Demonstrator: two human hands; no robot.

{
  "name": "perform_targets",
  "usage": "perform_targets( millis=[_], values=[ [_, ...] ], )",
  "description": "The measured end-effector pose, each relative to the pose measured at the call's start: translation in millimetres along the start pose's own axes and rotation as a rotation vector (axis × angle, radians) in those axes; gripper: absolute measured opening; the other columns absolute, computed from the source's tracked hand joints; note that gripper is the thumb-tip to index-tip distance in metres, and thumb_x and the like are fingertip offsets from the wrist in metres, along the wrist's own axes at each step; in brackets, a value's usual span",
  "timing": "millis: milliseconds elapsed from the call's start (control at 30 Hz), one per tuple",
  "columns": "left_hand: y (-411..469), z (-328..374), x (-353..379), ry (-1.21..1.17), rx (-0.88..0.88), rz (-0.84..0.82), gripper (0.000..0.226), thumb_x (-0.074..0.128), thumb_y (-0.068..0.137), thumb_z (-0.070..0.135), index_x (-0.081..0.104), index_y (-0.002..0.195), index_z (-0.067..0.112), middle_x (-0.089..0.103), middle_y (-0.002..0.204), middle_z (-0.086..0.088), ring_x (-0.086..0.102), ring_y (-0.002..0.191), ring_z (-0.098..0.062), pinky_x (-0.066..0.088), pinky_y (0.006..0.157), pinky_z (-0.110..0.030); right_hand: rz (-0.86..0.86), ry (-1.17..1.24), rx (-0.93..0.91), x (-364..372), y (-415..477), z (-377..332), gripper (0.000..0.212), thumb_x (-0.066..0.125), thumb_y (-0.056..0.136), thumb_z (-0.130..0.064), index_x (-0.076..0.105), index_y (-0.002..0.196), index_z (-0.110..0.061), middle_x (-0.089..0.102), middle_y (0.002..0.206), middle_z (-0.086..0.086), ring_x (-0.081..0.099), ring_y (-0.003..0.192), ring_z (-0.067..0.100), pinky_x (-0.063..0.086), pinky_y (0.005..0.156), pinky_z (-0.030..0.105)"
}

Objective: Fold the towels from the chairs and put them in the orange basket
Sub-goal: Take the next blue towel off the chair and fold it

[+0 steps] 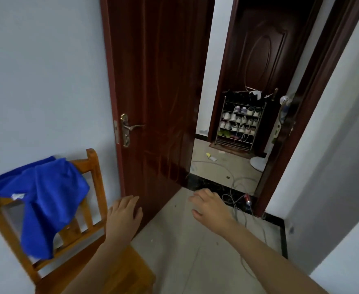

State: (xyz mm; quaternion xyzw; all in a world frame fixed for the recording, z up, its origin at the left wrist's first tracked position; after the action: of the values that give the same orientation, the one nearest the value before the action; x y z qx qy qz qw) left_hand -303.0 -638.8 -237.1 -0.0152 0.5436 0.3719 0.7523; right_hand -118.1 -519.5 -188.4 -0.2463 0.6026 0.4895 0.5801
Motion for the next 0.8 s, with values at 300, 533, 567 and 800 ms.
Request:
perform_targets(
  millis=[300,533,567,800],
  values=[
    [101,67,81,0.049,-0.100,0.084,0.037,0.066,0.084,0.019,0.062,0.119,0.007,0.064,0.116,-0.011,0.055,0.113,-0.032,0.045,0.091,-0.045,-0.101,0.169,-0.137,47,93,146,0.042,0.045,0.093,-0.024,0.049,0.133,-0.010,0.046,0.135,0.010,0.039,0.129,0.025,0.033,0.100,0.035],
    [114,26,71,0.224,-0.367,0.163,0.037,0.069,0.081,0.020,0.064,0.116,0.009,0.065,0.114,-0.010,0.057,0.109,-0.033,0.046,0.086,-0.048,-0.107,0.285,-0.327,91,174,142,0.042,0.043,0.097,-0.025,0.043,0.137,-0.014,0.041,0.141,0.005,0.032,0.132,0.020,0.028,0.104,0.033],
    [114,11,67,0.235,-0.415,0.179,0.037,0.068,0.082,0.020,0.063,0.117,0.008,0.064,0.116,-0.011,0.055,0.112,-0.034,0.045,0.087,-0.049,-0.098,0.310,-0.360,96,187,135,0.041,0.044,0.096,-0.024,0.045,0.136,-0.014,0.042,0.139,0.006,0.034,0.131,0.022,0.029,0.103,0.034],
    [121,-87,47,0.268,-0.671,0.311,0.037,0.067,0.083,0.019,0.061,0.117,0.005,0.064,0.115,-0.015,0.053,0.112,-0.037,0.044,0.085,-0.050,-0.042,0.329,-0.636,122,282,76,0.039,0.047,0.094,-0.020,0.049,0.132,-0.010,0.047,0.134,0.010,0.040,0.126,0.026,0.033,0.101,0.038]
  ],
)
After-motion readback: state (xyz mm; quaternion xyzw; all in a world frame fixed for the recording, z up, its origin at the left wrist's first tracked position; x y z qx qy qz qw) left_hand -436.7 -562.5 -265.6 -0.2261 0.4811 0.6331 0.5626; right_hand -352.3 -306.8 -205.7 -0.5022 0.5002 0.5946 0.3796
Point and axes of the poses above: each hand's wrist, its own y-axis towards the middle knuckle, its own x-axis out of the palm, z = x × y, the point moved 6 cm from there along y, towards the middle knuckle
